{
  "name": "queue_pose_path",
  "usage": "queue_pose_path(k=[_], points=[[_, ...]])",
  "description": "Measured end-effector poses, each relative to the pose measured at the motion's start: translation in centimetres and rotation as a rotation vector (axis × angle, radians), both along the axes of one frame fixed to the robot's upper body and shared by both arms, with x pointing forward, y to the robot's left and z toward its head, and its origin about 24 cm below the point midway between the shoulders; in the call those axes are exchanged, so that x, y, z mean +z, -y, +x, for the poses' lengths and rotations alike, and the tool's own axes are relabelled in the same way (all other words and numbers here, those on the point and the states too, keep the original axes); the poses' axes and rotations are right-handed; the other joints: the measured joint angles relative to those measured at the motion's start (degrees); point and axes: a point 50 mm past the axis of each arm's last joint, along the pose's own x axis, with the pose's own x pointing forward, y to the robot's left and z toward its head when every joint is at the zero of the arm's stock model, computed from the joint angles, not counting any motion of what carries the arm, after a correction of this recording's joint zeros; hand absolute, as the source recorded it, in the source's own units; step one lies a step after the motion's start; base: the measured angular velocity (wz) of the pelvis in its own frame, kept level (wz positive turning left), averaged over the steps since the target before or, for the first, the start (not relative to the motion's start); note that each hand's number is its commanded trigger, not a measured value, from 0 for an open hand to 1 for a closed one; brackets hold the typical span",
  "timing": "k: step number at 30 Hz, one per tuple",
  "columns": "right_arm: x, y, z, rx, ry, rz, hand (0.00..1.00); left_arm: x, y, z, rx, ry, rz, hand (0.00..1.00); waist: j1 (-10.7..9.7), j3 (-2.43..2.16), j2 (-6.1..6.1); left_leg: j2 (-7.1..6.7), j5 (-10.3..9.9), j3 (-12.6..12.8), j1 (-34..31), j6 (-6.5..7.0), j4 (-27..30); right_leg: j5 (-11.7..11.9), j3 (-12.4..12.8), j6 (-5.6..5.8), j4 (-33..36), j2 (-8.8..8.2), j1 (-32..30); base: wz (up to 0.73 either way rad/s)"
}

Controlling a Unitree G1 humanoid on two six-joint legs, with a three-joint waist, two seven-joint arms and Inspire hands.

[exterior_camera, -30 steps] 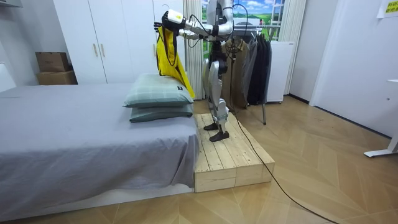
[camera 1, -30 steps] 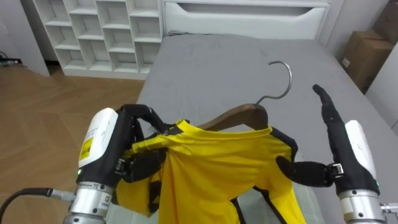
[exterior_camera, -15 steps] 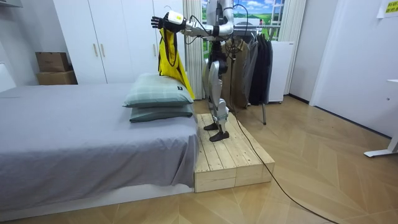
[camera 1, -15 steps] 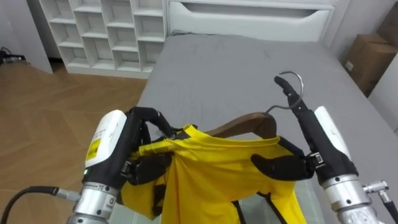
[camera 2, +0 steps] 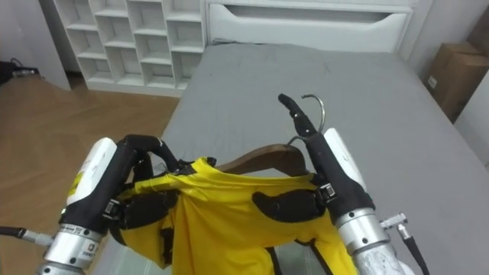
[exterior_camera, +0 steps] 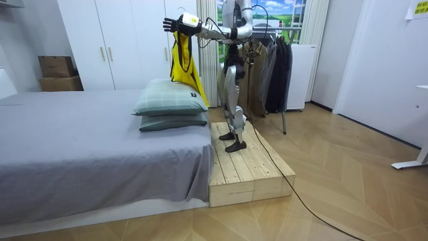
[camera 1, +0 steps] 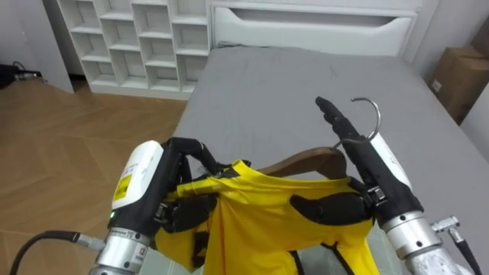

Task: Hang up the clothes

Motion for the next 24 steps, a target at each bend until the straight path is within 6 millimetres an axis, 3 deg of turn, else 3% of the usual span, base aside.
queue_pose_path(k=[24], points=[[-1.7, 0.2, 0.1, 0.018, -0.086, -0.054, 0.0, -0.4, -0.2, 0.0, 0.0, -0.015, 0.075, 1.0, -0.2, -0.11, -0.33, -0.01, 0.0, -0.6, -0.5, 0.0, 0.1, 0.0, -0.9, 0.0, 0.0, -0.01, -0.3, 0.01]])
